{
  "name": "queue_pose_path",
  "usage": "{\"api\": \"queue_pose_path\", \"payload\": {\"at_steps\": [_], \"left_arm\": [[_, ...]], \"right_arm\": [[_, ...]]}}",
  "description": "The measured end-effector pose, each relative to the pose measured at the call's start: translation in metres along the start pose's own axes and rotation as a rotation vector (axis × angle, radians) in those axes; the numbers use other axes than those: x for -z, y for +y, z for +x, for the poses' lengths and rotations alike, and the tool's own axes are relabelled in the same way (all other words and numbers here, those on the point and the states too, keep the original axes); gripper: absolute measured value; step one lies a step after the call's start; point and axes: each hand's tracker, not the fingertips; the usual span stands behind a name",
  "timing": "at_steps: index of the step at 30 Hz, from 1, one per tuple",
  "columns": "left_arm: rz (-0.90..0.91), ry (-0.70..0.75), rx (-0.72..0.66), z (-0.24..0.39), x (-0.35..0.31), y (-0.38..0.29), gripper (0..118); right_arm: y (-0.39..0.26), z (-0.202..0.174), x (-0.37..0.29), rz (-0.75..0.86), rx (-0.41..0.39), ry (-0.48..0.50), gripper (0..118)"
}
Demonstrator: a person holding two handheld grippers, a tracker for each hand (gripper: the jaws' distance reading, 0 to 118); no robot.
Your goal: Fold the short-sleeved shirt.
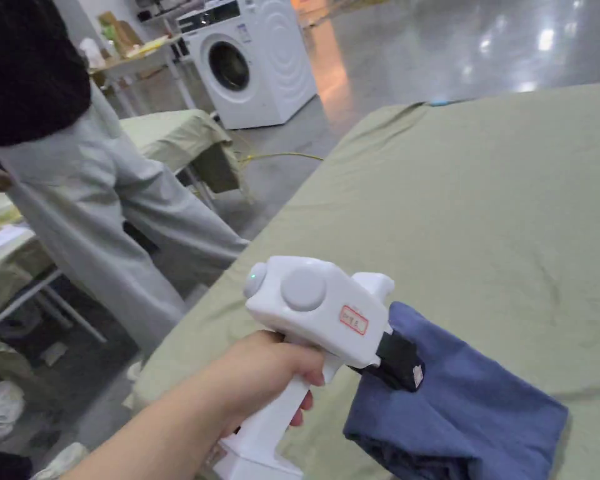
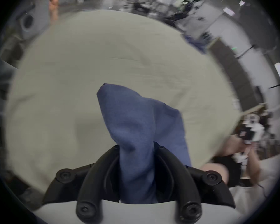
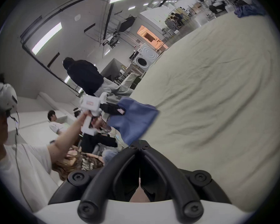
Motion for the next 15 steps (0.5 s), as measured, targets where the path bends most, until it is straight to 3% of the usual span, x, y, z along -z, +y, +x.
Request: {"api": "queue_pose_path", "payload": {"at_steps": [3,7,9,10,11,12,15], "left_arm": [[-0.068,0.278,0.042,-0.054,-0.016,0.011,26],[-0.218,0.797,0.172,-0.107,-0.005,0.021,26],[-0.259,0.904,0.199,-0.131,0.002,0.015,29],[-0.248,0.916,0.163,-0.142,0.0,0.012,40],[-0.211,0.906,0.113,-0.148,-0.004,0.009,84],[-0.169,0.905,0.086,-0.152,-0.008,0.006,113],[0.026,0.792,0.02,-0.139,-0.037,-0.005,118]], "right_arm": [[-0.006,-0.005,0.007,0.001,0.041,0.009,3],[-0.008,-0.014,0.012,0.0,0.027,-0.007,3],[-0.005,-0.017,0.015,-0.008,0.015,-0.051,3],[-0.004,-0.018,0.016,-0.006,0.021,-0.046,3],[-0.003,-0.019,0.015,-0.004,0.021,-0.05,3],[-0.002,-0.021,0.015,-0.004,0.014,-0.06,3],[0.003,-0.024,0.008,0.006,-0.013,-0.075,3]]}}
